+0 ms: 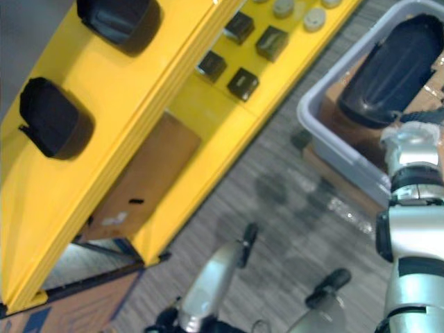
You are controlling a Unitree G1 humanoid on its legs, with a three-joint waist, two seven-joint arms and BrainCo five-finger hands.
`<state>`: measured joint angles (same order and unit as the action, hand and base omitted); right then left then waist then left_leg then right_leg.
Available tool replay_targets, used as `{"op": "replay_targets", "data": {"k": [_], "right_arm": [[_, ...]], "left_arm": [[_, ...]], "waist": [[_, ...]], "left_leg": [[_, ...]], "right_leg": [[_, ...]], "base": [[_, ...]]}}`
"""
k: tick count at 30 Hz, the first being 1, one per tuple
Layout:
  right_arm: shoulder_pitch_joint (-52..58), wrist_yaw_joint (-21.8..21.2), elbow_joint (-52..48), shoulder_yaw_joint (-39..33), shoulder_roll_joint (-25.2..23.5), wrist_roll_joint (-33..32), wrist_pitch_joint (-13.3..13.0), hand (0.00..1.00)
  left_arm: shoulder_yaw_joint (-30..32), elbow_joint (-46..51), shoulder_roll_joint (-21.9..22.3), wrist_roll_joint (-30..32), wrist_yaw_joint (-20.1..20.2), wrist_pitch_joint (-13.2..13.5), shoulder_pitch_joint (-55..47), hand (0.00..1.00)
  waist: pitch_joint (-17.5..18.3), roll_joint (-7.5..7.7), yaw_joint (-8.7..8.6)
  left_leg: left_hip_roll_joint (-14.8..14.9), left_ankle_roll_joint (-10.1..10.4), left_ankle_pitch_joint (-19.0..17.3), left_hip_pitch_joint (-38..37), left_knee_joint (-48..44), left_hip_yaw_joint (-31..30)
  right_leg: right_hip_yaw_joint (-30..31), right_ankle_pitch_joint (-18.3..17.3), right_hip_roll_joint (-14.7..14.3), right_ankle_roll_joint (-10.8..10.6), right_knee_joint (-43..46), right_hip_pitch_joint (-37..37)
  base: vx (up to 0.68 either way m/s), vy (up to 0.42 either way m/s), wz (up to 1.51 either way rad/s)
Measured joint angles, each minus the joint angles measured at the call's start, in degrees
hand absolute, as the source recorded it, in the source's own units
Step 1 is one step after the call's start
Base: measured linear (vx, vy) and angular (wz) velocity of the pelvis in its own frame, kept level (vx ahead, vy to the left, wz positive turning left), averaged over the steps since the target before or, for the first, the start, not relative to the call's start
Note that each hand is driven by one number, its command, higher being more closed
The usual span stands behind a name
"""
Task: Walk over and take plastic housings, then place them on the shelf
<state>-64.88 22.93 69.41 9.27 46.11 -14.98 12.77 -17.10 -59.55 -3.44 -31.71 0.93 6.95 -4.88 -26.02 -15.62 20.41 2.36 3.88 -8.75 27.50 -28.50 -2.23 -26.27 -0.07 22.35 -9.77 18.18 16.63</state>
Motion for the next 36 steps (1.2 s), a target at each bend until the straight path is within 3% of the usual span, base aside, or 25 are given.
{"op": "replay_targets", "data": {"k": [3,9,13,17,20,22,29,32,36], "right_arm": [[0.1,-2.8,-0.2,1.3,2.4,2.8,0.5,1.00],[0.1,-6.6,-1.1,5.0,5.9,13.7,4.9,1.00],[-0.6,-7.7,-1.5,8.4,6.0,25.5,10.8,1.00],[-1.4,-9.4,-1.0,10.0,6.5,31.6,16.8,1.00],[-2.7,-9.7,0.4,10.8,6.8,33.8,18.5,1.00],[-3.1,-9.8,1.1,11.3,6.8,33.9,18.1,1.00],[-3.2,-8.6,2.7,11.3,6.8,33.8,11.1,1.00],[-3.2,-6.4,2.8,12.0,6.5,33.7,7.0,1.00],[-3.2,-3.3,1.9,13.7,5.2,33.7,2.3,1.00]], "left_arm": [[-0.5,0.0,0.0,-0.2,0.2,-0.6,0.5,0.00],[-1.3,0.0,0.0,-2.1,0.4,-1.1,0.6,0.00],[-1.5,0.1,0.0,-2.2,0.4,-0.7,0.6,0.00],[-1.7,0.2,-0.1,-2.0,0.4,0.6,0.6,0.00],[-2.0,1.3,-0.3,-1.0,0.3,2.3,0.5,0.00],[-2.7,3.0,-0.7,-0.6,0.2,3.4,0.4,0.00],[-4.4,10.1,-3.1,0.7,-3.2,6.4,0.2,0.00],[-4.4,13.7,-4.1,0.6,-5.2,7.0,-0.7,0.00],[-4.5,19.5,-6.2,0.7,-7.5,7.6,-2.1,0.00]], "waist": [[0.3,-0.35,1.07],[0.4,-0.59,2.24],[0.5,-0.62,2.81],[0.5,-0.64,3.65],[0.5,-0.63,4.11],[0.5,-0.63,4.04],[0.3,-0.39,3.28],[-0.1,0.21,2.60],[-1.7,2.34,1.47]], "left_leg": [[0.0,0.1,0.0,0.9,0.0,-0.1],[0.1,0.1,0.1,1.6,-0.1,-0.3],[0.1,0.1,0.1,1.8,0.1,-0.9],[0.1,0.2,0.1,2.3,0.2,-1.8],[0.1,0.2,0.2,2.5,0.4,-1.8],[0.1,0.2,0.2,2.5,0.3,-1.8],[1.0,0.2,0.2,2.5,-0.1,-1.9],[1.7,0.2,0.2,2.3,-0.1,-1.8],[3.0,0.5,0.0,1.5,-0.1,-1.5]], "right_leg": [[-0.3,0.0,0.0,0.0,0.1,0.8],[-0.6,0.0,-0.1,0.0,-0.2,1.3],[-1.8,0.0,-0.2,0.0,-0.9,0.7],[-3.4,0.0,-0.4,0.0,-1.6,0.1],[-3.7,0.3,-0.5,-0.4,-2.0,0.1],[-3.7,0.4,-0.6,-0.5,-2.0,-0.1],[-3.9,1.2,-2.0,-0.2,-3.0,-1.0],[-3.8,1.9,-2.9,0.3,-4.1,-1.4],[-3.4,2.3,-4.3,0.8,-5.2,-2.0]], "base": [[-0.01,-0.002,0.00],[0.00,0.000,0.00],[0.00,-0.007,0.05],[0.01,-0.012,0.11],[0.02,-0.014,0.04],[0.00,0.000,0.00],[-0.01,-0.015,-0.04],[-0.05,-0.018,-0.09],[-0.04,-0.021,-0.13]]}}
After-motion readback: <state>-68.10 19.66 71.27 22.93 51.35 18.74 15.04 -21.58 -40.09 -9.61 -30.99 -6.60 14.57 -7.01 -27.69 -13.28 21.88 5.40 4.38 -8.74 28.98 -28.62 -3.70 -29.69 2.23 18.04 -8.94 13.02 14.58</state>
